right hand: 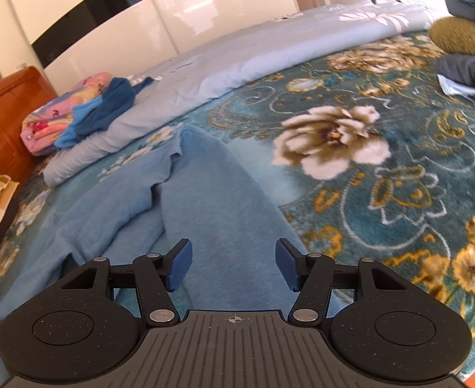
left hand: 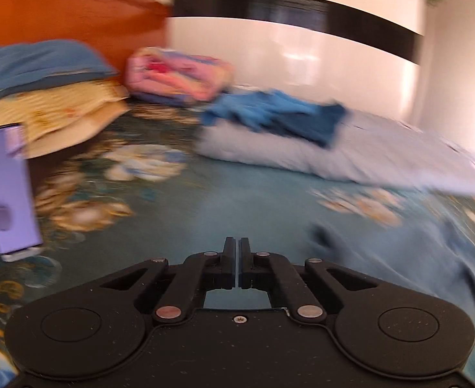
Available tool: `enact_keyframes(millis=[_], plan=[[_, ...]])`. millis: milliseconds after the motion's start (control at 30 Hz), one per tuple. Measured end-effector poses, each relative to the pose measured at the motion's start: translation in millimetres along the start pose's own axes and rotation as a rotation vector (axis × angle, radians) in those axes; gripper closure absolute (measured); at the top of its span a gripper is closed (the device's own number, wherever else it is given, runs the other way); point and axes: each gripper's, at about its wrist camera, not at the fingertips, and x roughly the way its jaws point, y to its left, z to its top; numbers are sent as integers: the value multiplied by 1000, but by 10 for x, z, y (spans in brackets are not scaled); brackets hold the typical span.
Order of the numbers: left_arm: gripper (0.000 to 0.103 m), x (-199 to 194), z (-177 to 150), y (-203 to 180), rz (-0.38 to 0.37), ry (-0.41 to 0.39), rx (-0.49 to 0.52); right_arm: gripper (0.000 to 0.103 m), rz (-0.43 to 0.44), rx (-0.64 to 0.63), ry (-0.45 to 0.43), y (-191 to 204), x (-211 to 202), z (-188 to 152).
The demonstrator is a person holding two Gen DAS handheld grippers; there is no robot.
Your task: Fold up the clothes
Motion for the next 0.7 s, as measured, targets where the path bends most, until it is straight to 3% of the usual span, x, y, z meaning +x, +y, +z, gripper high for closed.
enact_keyframes(millis=[33, 133, 300, 367, 467, 567, 700], plan=[[103, 43, 65, 97, 21, 15, -33, 49, -2, 8, 1, -23, -3, -10], [102, -4, 95, 200, -68, 33, -108, 49, -9, 24, 1, -74, -3, -31], [100, -177, -197, -196, -258, 98, -6, 49, -5, 38, 10, -83, 51, -44], [84, -246, -332, -404, -342, 126, 34, 49, -1, 26, 15, -36, 75, -34], [60, -350, -480, -766, -437, 127, 159, 49, 5, -14, 17, 63, 89, -26], [51, -372, -616, -1167, -427, 94, 353, 49, 3, -31, 23, 108, 101, -28], [49, -258, -778, -1536, -396, 82, 530, 49, 5, -13, 28, 103, 98, -52]])
